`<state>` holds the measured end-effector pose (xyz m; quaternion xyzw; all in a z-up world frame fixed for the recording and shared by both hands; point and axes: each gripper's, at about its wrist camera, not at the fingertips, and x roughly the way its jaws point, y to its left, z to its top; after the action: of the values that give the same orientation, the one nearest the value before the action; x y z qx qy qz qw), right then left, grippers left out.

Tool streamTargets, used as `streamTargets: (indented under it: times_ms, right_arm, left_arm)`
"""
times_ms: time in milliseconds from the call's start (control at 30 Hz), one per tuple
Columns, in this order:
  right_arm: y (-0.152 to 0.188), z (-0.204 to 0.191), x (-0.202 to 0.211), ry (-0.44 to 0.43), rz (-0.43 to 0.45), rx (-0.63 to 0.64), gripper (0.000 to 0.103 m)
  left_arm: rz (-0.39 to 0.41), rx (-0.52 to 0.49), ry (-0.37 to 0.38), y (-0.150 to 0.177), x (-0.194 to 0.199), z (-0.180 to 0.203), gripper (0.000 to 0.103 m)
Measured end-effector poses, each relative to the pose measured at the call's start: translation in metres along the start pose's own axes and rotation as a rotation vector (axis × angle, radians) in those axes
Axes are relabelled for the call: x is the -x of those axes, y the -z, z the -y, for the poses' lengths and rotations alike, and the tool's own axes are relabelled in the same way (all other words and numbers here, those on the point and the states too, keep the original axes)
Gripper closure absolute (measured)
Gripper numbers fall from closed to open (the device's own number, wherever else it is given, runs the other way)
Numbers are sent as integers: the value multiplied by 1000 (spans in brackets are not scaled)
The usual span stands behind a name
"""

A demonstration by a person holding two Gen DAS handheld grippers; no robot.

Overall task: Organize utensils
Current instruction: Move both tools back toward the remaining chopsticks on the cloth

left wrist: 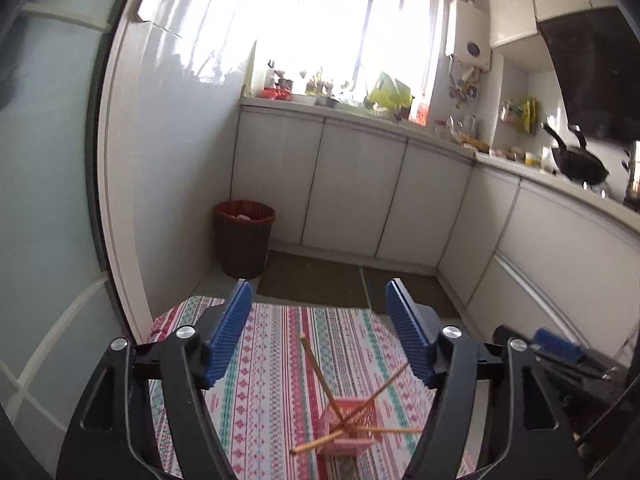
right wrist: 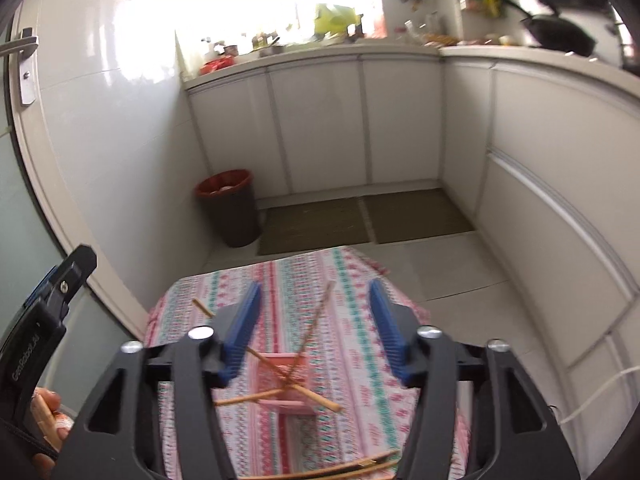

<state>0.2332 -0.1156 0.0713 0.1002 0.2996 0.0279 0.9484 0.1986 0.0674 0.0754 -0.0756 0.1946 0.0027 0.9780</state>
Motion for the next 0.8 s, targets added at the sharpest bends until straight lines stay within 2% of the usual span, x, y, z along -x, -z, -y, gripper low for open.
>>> streamTargets:
  times_ms: [100, 167, 300, 367, 500, 600, 700, 800]
  right_arm:
    - [9, 15, 26, 82, 33, -17, 21]
    - [13, 23, 38, 112, 34, -25, 15]
    - [27, 47, 69, 165, 38, -56, 9]
    - [36, 59, 81, 186, 32, -73, 7]
    - [59, 90, 95, 209, -26, -130, 7]
    - [92, 124, 99, 231, -97, -204, 7]
    - [128, 159, 94, 245, -170, -291, 7]
    - [159, 190, 80, 251, -265, -372, 7]
  left_arm:
    - [-51, -42, -2, 8, 5, 9, 26]
    - [-91, -60, 7, 15, 6, 14, 23]
    - [-176, -132, 31, 31, 2, 28, 14]
    - [-248, -193, 66, 45, -4, 40, 13]
    - [-366, -295, 129, 74, -17, 61, 13]
    - [-477, -402, 176, 104, -28, 82, 13]
    - [-596, -490, 238, 137, -42, 102, 13]
    - [-709, -541, 268, 172, -64, 119, 13]
